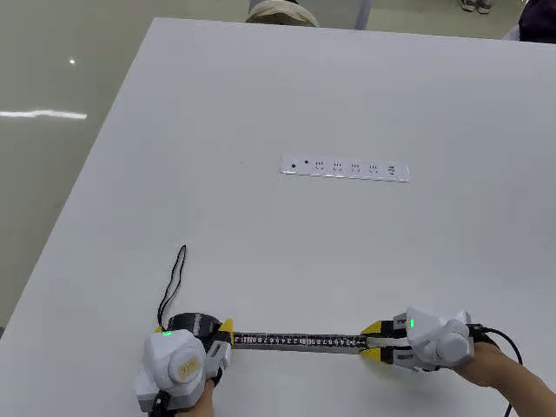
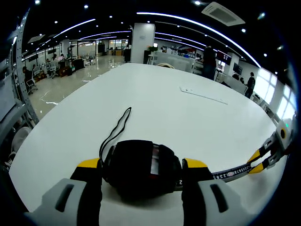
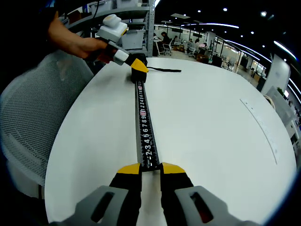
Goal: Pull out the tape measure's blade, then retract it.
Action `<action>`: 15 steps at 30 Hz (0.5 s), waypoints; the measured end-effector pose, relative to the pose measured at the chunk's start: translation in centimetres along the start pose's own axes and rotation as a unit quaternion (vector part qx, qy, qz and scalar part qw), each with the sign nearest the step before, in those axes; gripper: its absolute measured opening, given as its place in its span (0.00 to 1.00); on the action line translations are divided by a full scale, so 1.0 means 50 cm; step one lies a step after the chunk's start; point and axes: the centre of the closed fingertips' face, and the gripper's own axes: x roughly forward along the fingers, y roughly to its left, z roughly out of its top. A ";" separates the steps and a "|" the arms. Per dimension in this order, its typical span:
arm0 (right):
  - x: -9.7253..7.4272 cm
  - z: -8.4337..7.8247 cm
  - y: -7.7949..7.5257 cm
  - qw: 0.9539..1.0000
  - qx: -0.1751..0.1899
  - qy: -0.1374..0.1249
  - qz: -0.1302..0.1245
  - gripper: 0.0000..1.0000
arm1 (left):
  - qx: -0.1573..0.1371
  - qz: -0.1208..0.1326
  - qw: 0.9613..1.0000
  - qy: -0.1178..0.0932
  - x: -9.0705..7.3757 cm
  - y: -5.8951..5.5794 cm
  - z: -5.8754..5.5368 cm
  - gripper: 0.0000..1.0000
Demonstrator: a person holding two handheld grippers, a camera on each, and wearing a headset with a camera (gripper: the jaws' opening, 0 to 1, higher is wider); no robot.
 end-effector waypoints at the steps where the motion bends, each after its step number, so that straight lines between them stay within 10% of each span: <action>1: 0.001 -0.001 -0.001 1.000 0.000 0.000 0.000 0.13 | -0.004 0.000 1.000 0.001 0.000 0.001 -0.001 0.66; 15: -0.004 0.003 -0.002 1.000 0.002 -0.001 -0.004 0.13 | 0.014 -0.002 1.000 0.009 0.001 -0.001 -0.006 0.65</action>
